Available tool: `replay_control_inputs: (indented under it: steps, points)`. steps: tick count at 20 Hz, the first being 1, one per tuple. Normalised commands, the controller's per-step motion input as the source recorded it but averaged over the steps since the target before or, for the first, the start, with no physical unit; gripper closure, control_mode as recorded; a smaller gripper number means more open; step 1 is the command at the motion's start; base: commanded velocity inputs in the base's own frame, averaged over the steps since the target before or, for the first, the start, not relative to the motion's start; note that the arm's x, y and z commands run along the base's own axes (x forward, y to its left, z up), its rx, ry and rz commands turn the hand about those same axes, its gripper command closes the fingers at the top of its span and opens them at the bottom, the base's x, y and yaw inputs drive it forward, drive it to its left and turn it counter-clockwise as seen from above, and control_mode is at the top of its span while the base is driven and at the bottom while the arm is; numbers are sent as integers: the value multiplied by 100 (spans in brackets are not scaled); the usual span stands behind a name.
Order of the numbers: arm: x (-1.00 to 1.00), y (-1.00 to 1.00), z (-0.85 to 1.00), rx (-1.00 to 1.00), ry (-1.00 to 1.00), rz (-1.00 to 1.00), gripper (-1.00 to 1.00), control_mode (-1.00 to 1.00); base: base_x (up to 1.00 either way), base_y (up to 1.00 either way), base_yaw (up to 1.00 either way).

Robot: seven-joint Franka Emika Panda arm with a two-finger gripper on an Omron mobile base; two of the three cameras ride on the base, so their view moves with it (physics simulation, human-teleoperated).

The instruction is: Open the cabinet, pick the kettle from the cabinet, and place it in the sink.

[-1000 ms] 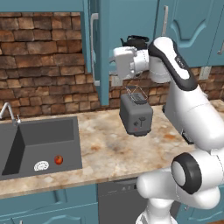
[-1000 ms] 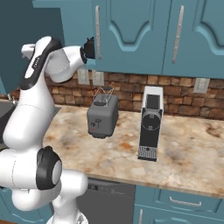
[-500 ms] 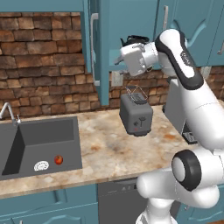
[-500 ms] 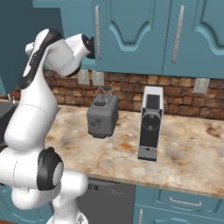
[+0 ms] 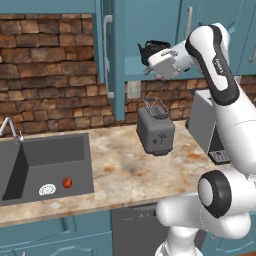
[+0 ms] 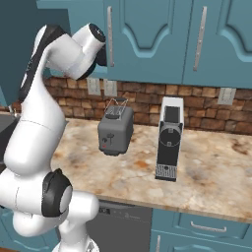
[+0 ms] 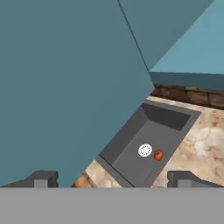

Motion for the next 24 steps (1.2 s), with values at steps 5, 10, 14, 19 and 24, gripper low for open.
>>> replay_control_inputs:
  steps: [5, 10, 14, 19, 24]
  points:
    - [-7, -37, 6, -17, -16, -2, -100, -100, 0, 0, 0]
    - [-1, -33, 10, -15, -10, -12, -100, -100, 0, 0, 0]
    - [1, -28, 10, -12, -3, -21, -100, -100, 0, 0, 0]
    - [0, -27, 8, -5, -3, -24, -100, -100, 0, 0, 0]
    - [0, -20, 5, -4, -10, -26, -100, -100, 0, 0, 0]
